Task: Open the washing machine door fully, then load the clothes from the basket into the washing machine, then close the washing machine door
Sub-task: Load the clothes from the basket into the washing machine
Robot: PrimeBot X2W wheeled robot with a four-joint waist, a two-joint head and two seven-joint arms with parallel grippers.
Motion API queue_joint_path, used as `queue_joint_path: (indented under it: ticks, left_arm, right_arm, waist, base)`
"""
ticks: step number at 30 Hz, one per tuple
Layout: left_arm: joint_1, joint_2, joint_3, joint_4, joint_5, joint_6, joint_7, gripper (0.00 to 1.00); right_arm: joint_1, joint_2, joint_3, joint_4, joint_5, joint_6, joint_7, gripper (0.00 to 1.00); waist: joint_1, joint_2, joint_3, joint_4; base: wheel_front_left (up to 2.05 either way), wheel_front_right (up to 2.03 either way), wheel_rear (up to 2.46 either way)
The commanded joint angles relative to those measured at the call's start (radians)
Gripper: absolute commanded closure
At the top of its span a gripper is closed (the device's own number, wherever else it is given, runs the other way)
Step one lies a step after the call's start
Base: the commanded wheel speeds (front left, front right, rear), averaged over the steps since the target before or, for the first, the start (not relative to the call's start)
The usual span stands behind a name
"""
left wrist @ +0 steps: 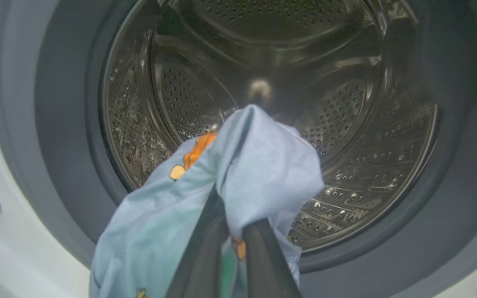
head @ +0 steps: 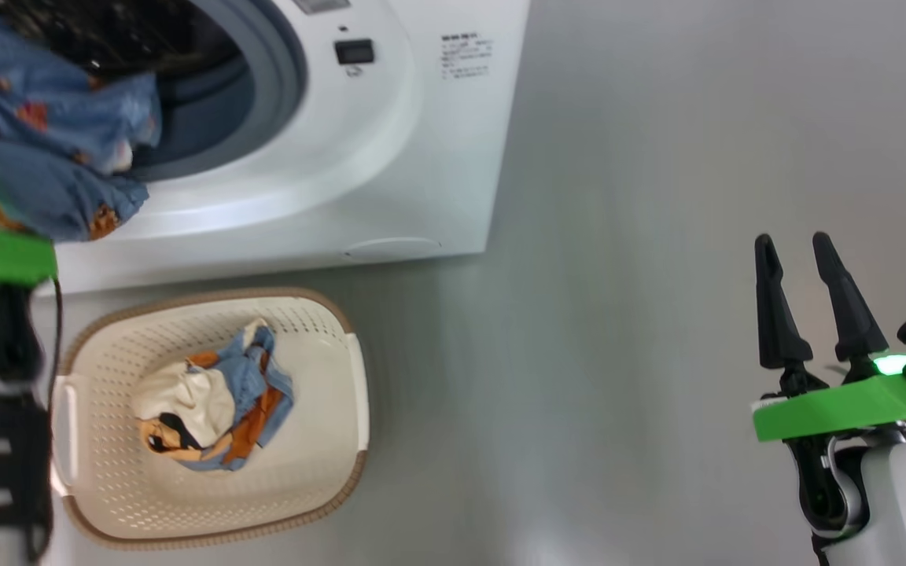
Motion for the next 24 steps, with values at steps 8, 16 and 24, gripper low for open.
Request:
queue_joint_path:
  ticks: [8, 16, 24]
  left_arm:
    - [-0.246, 0.113, -0.077, 0.259, -0.043, -0.002, -0.005, 1.0]
    - [-0.459, 0.179, -0.183, 0.513, -0.109, -0.002, 0.003, 1.0]
    - [-0.645, 0.268, -0.224, 0.473, -0.061, -0.002, -0.004, 1.0]
  right_arm:
    - [-0.052, 0.025, 0.041, -0.03, -0.016, 0.002, -0.005, 0.0]
    - [-0.083, 0.041, 0.064, -0.038, -0.019, 0.002, -0.005, 0.0]
    - [-0.111, 0.053, 0.078, -0.045, -0.022, 0.002, -0.005, 0.0]
  waist:
    - [0.0, -0.0001, 0.11, -0.083]
    - [0.0, -0.0001, 0.175, -0.141]
    - [0.0, -0.0001, 0.225, -0.171]
  base:
    - [0.0, 0.0, 0.0]
    - [0.0, 0.0, 0.0]
    - [0.0, 0.0, 0.0]
